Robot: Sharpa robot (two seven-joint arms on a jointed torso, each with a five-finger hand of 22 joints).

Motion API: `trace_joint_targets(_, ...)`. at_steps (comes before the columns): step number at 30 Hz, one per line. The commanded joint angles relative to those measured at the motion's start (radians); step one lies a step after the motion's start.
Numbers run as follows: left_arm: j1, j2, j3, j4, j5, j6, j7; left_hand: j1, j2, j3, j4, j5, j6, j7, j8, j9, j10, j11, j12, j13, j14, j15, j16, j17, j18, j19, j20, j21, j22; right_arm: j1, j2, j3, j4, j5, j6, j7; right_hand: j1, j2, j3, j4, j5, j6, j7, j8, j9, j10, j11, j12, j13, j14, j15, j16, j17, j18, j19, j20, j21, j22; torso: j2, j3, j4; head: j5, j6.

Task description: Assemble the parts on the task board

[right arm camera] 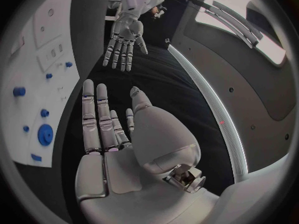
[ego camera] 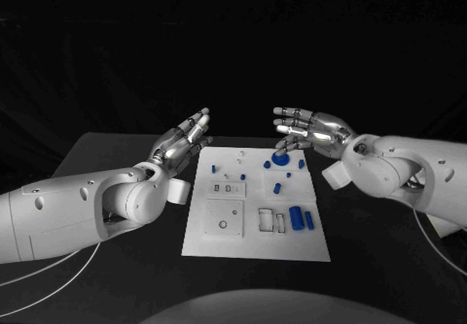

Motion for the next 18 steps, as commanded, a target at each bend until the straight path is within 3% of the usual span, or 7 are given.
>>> trace_joint_targets(1, 0.007, -0.002, 0.001, 0.013, -0.020, 0.019, -0.013, 0.016, 0.001, 0.005, 0.000, 0.012, 0.015, -0.001, 0.007, 0.002, -0.005, -0.005, 0.005, 0.000, -0.007, -0.002, -0.006, -0.003, 0.007, -0.004, 0.006, 0.003, -0.001, 0.042, -0.003, -0.001, -0.003, -0.477, -0.016, -0.174, 0.041, -0.020, 0.026, -0.038, -0.085, 0.125, 0.059, 0.100, 0.023, 0.112, 0.004, 0.146, 0.027, 0.141, -0.044, 0.230, 0.078, 0.020, 0.142, -0.039, 0.160, 0.097, 0.038, -0.0058, 0.0063, -0.006, -0.004)
trace_joint_targets(4, 0.019, -0.003, 0.001, 0.022, -0.030, 0.017, -0.019, 0.023, 0.001, 0.005, 0.000, 0.019, 0.024, -0.003, 0.011, 0.003, -0.006, -0.008, 0.006, 0.000, -0.010, -0.005, -0.008, -0.004, 0.007, -0.006, 0.006, 0.001, -0.002, 0.089, -0.001, -0.001, -0.006, -0.805, 0.037, -0.235, 0.074, -0.048, 0.075, -0.084, 0.036, 0.201, 0.068, 0.065, 0.011, 0.158, -0.008, 0.144, 0.005, 0.180, -0.071, 0.309, 0.108, 0.015, 0.162, -0.065, 0.255, 0.169, 0.063, -0.0104, 0.0087, -0.007, 0.005)
trace_joint_targets(6, 0.025, -0.003, 0.001, 0.026, -0.037, 0.016, -0.021, 0.027, 0.001, 0.006, 0.000, 0.024, 0.029, -0.004, 0.013, 0.004, -0.006, -0.008, 0.007, 0.000, -0.010, -0.005, -0.006, -0.003, 0.007, -0.006, 0.007, 0.001, -0.002, 0.104, 0.002, -0.001, -0.006, -0.950, 0.075, -0.259, 0.055, -0.063, 0.149, -0.109, 0.069, 0.263, 0.062, 0.000, -0.001, 0.200, -0.017, 0.112, -0.023, 0.182, -0.080, 0.358, 0.136, 0.014, 0.121, -0.083, 0.354, 0.258, 0.077, -0.0113, 0.0120, -0.010, 0.012)
trace_joint_targets(8, 0.034, -0.006, 0.001, 0.035, -0.047, 0.016, -0.025, 0.030, 0.001, 0.006, 0.000, 0.028, 0.034, -0.004, 0.015, 0.004, -0.006, -0.008, 0.007, 0.000, -0.010, -0.005, -0.005, -0.003, 0.007, -0.007, 0.007, 0.001, -0.002, 0.117, 0.007, -0.001, -0.005, -1.107, 0.117, -0.287, 0.039, -0.095, 0.200, -0.136, 0.057, 0.294, 0.044, -0.046, -0.004, 0.224, -0.024, 0.085, -0.040, 0.182, -0.079, 0.383, 0.152, 0.015, 0.079, -0.088, 0.411, 0.318, 0.094, -0.0123, 0.0163, -0.015, 0.024)
trace_joint_targets(12, 0.053, -0.010, 0.001, 0.052, -0.064, 0.016, -0.032, 0.040, 0.002, 0.008, 0.000, 0.043, 0.041, -0.001, 0.019, 0.005, -0.007, -0.006, 0.007, 0.000, -0.011, 0.001, -0.003, -0.003, 0.007, -0.009, 0.010, 0.000, -0.003, 0.130, 0.016, -0.001, -0.009, -1.291, 0.154, -0.318, -0.011, -0.123, 0.263, -0.142, 0.003, 0.360, 0.043, -0.081, 0.008, 0.261, -0.037, 0.056, -0.049, 0.190, -0.087, 0.403, 0.168, 0.017, 0.056, -0.085, 0.459, 0.385, 0.120, -0.0135, 0.0303, -0.031, 0.044)
trace_joint_targets(16, 0.070, -0.020, 0.001, 0.076, -0.078, 0.018, -0.038, 0.058, 0.001, 0.010, 0.001, 0.070, 0.051, 0.006, 0.025, 0.006, -0.007, 0.001, 0.011, 0.000, -0.007, 0.010, 0.010, -0.001, 0.007, -0.008, 0.015, 0.001, -0.003, 0.135, 0.030, -0.001, -0.032, -1.380, 0.124, -0.315, -0.041, -0.134, 0.293, -0.136, -0.007, 0.403, 0.050, -0.091, 0.022, 0.319, -0.037, 0.059, -0.045, 0.235, -0.089, 0.448, 0.203, -0.007, 0.153, -0.086, 0.567, 0.544, 0.141, -0.0133, 0.0404, -0.036, 0.064)
trace_joint_targets(18, 0.076, -0.026, 0.001, 0.087, -0.084, 0.017, -0.038, 0.064, 0.001, 0.011, 0.001, 0.080, 0.058, 0.009, 0.029, 0.007, -0.007, 0.005, 0.015, 0.001, -0.003, 0.014, 0.020, 0.001, 0.007, -0.005, 0.018, 0.003, -0.002, 0.136, 0.039, -0.001, -0.048, -1.414, 0.097, -0.305, -0.062, -0.142, 0.301, -0.125, -0.011, 0.443, 0.057, -0.079, 0.036, 0.365, -0.041, 0.071, -0.038, 0.297, -0.092, 0.512, 0.300, -0.022, 0.215, -0.087, 0.630, 0.635, 0.150, -0.0128, 0.0432, -0.037, 0.070)
